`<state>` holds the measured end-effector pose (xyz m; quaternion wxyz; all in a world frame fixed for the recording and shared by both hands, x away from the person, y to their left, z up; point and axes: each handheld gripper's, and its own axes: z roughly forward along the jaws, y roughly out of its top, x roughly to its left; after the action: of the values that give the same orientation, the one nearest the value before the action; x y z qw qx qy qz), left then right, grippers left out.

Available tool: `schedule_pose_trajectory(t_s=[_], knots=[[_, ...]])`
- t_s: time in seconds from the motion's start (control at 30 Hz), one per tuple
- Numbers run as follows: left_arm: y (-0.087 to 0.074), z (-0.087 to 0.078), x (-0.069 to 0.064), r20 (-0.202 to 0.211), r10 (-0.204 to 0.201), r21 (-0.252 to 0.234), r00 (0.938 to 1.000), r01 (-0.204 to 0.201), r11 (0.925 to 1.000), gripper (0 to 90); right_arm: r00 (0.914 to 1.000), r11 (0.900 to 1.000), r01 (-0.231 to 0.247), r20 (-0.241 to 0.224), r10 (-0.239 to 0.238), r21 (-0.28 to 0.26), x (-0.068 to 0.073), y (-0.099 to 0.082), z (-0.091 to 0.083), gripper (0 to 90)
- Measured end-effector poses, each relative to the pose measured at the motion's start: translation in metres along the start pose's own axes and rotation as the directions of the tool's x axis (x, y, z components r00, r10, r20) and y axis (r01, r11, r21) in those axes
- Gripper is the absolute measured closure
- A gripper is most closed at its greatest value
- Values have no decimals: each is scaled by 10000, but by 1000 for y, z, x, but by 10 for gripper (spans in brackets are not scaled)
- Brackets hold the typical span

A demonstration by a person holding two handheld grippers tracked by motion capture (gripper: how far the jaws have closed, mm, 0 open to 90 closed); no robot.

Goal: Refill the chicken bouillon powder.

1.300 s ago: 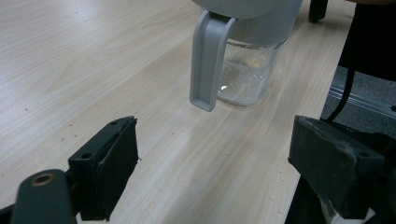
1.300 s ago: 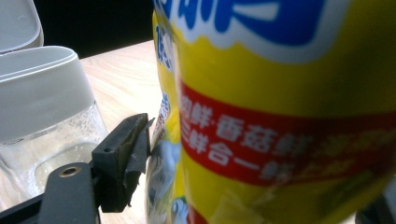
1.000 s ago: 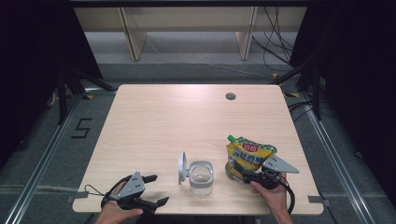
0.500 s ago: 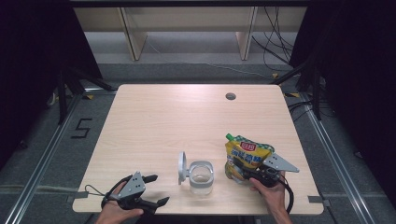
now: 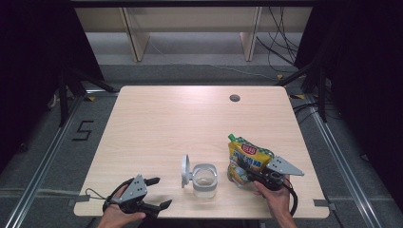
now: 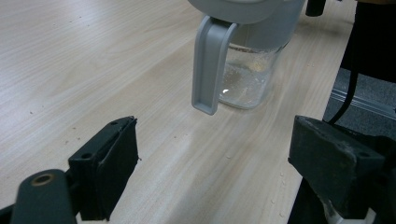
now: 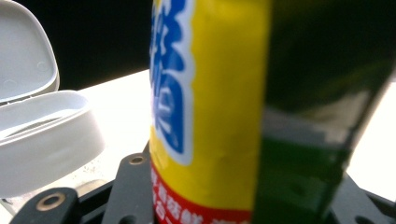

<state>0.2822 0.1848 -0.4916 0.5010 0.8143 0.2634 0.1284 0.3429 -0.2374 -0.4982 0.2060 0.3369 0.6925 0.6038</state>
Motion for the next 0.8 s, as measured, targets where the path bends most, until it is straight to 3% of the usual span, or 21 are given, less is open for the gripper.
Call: schedule_pose_trajectory(t_s=[0.07, 0.1, 0.13, 0.17, 0.2, 0.23, 0.27, 0.33, 0.37, 0.47, 0.5, 0.53, 0.57, 0.6, 0.63, 0.7, 0.73, 0.8], knots=[[0, -1, 0, -55, 52, -1, 10000, -53, 10000, 151, 9998, 9999, 161, 84, -160, -57, 0, 1, 0, 573], [1, -1, 3, -40, 421, 48, 9991, -421, 9991, 151, 9999, 10000, -63, 155, 63, -3, 3, 2, -2, 577], [1, -1, 3, -40, 421, 48, 9991, -421, 9991, 151, 9999, 10000, -63, 155, 63, -3, 3, 2, -2, 577], [1, -1, 3, -72, 283, 69, 9996, -282, 9996, 151, 9994, 9994, 326, 104, -325, -86, 1, 5, -2, 584], [0, -1, 1, -94, 37, 37, 9999, -36, 10000, 151, 9990, 9991, 421, 154, -420, -66, 1, 7, -4, 586], [0, -1, 3, -117, 243, 207, 9996, -240, 9995, 151, 9996, 9996, 264, 42, -264, 42, 2, 8, -4, 587], [0, -1, 2, -105, 202, 143, 9997, -200, 9997, 151, 9995, 9996, 276, 139, -275, -86, 2, 8, -5, 589], [0, -1, 2, -58, 339, 186, 9994, -338, 9993, 151, 9985, 9986, 488, 272, -483, -192, 1, 9, -5, 591], [0, -2, 3, -141, 381, 302, 9992, -376, 9988, 151, 9994, 9997, 253, 214, -254, 60, 3, 11, -7, 592], [1, -2, 3, -78, 417, 259, 9991, -415, 9988, 151, 9985, 9988, 474, 280, -478, 157, 4, 13, -8, 596], [1, -2, 5, -93, 681, 292, 9976, -678, 9973, 151, 9989, 9986, 472, 63, -473, 236, 5, 15, -9, 597], [1, -1, 3, -55, 282, 63, 9996, -281, 9996, 151, 9987, 9984, 518, -39, -517, 205, 8, 15, -8, 598], [0, -2, 3, -85, 200, 142, 9998, -199, 9997, 151, 9963, 9959, 849, 92, -852, 321, 9, 17, -9, 598], [1, -2, 3, -59, 266, 132, 9996, -265, 9996, 151, 9969, 9967, 778, 129, -781, 250, 11, 17, -9, 599], [0, -1, 2, -63, 19, 22, 10000, -19, 10000, 151, 9956, 9945, 941, -29, -940, 459, 13, 19, -9, 599], [0, -2, 3, -66, 161, 106, 9998, -160, 9998, 151, 9964, 9954, 833, 145, -841, 472, 15, 19, -10, 600], [0, -1, 2, -72, 67, 32, 10000, -67, 10000, 151, 9929, 9913, 1166, 148, -1177, 613, 16, 20, -11, 600], [0, -2, 3, -63, 123, 133, 9999, -122, 9998, 151, 9940, 9922, 1091, 19, -1094, 600, 20, 22, -12, 602]])
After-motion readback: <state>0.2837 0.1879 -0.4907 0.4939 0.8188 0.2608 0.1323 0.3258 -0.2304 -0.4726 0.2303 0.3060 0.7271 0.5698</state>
